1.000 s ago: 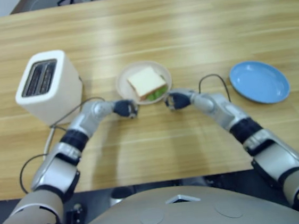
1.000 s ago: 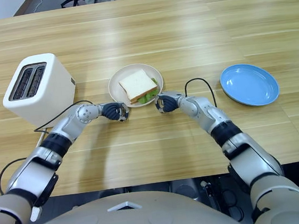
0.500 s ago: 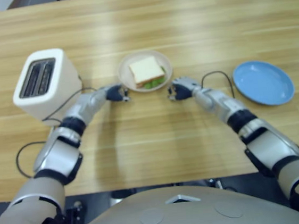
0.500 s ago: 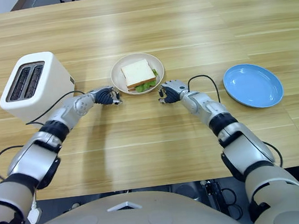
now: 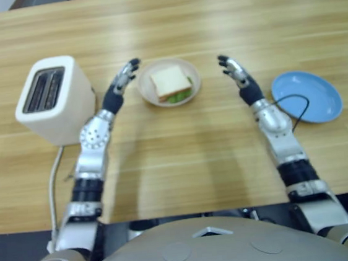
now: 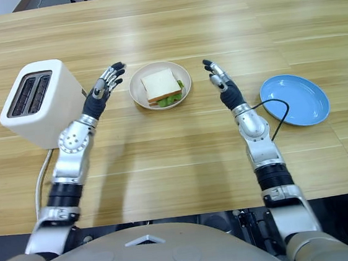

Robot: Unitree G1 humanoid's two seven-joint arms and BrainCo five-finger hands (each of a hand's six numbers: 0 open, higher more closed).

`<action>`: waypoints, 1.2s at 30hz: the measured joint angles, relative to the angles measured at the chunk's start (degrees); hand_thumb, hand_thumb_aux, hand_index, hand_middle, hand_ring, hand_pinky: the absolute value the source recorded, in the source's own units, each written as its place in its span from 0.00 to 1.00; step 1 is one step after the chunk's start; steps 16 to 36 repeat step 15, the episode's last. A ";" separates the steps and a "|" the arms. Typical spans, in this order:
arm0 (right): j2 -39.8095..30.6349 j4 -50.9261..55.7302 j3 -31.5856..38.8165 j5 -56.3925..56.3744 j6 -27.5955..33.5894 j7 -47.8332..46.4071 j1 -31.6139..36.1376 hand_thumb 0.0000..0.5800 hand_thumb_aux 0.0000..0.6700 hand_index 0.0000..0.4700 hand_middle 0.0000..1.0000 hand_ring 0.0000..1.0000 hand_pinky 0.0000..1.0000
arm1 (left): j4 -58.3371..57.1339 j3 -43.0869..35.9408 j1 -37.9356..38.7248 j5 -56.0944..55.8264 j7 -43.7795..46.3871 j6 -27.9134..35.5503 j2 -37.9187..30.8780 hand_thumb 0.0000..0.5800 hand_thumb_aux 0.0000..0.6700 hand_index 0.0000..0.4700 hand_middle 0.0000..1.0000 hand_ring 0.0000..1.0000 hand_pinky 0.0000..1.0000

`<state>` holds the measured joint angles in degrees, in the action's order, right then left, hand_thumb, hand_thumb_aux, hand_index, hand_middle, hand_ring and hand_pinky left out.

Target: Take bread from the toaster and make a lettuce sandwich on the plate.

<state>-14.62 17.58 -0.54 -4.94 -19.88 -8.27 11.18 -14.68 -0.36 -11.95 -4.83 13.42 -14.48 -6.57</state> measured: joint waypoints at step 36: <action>9.61 11.04 -4.55 -2.36 -2.84 3.16 -0.35 0.00 0.00 0.00 0.00 0.00 0.00 | -31.80 8.34 -6.10 -0.86 -7.16 -15.43 3.05 0.00 0.00 0.00 0.00 0.00 0.00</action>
